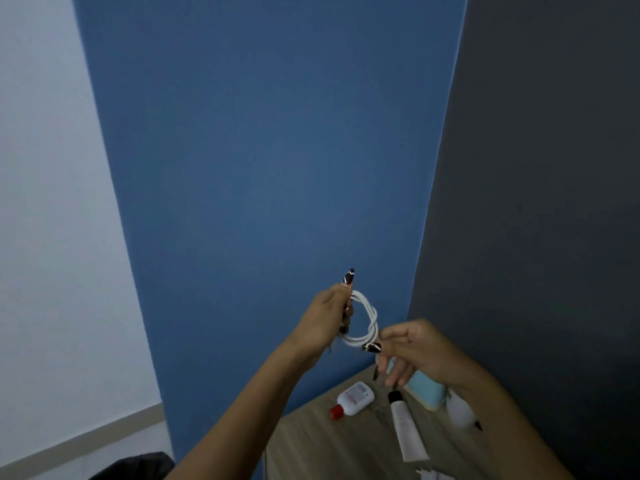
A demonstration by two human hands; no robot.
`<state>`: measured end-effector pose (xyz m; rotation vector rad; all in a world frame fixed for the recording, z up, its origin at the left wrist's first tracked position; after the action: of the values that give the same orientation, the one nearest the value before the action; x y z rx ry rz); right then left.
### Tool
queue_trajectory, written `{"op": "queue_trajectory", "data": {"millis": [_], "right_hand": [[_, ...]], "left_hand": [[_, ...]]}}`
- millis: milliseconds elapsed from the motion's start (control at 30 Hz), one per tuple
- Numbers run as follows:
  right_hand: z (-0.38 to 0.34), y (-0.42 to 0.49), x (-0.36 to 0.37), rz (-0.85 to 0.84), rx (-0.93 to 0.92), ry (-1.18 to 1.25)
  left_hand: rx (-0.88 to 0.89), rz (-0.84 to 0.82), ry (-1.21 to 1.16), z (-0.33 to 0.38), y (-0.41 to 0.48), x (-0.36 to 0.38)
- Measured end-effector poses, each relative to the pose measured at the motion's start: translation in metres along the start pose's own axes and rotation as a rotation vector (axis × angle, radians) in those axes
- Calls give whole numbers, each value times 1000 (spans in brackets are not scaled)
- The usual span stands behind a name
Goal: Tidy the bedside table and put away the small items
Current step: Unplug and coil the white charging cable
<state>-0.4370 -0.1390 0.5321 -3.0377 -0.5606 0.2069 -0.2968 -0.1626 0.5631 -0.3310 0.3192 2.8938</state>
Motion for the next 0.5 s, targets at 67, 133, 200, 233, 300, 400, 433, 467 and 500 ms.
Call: {"op": "queue_trajectory", "data": {"millis": [67, 133, 200, 233, 300, 400, 433, 467, 500], "right_hand": [[0, -3, 1, -26, 8, -43], [2, -10, 2, -54, 3, -101], [1, -21, 1, -50, -41, -174], [0, -27, 1, -34, -69, -200], [0, -40, -1, 7, -114, -192], [2, -57, -3, 45, -118, 79], [1, -59, -2, 50, -130, 177], [-1, -63, -3, 71, -157, 229], [-2, -68, -4, 118, -190, 228]], "left_hand": [[-9, 45, 44, 1, -3, 1], [-13, 103, 105, -1, -8, 5], [14, 145, 172, 0, -16, 12], [21, 149, 185, 1, -20, 16], [14, 117, 184, 5, -27, 25], [-1, 59, 182, 14, -40, 37], [-3, 51, 179, 16, -42, 40], [-4, 46, 174, 18, -46, 43], [-6, 43, 168, 20, -49, 45]]}}
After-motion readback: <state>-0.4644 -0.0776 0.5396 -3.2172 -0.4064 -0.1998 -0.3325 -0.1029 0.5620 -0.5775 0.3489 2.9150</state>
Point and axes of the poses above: each hand's wrist, its own y-axis towards the middle knuckle, its own x-axis out of the palm, z = x × y, the point moved 7 cm from there along y, towards the middle knuckle, and after that the axes turned 12 degrees about y, right-handed, at the moved point
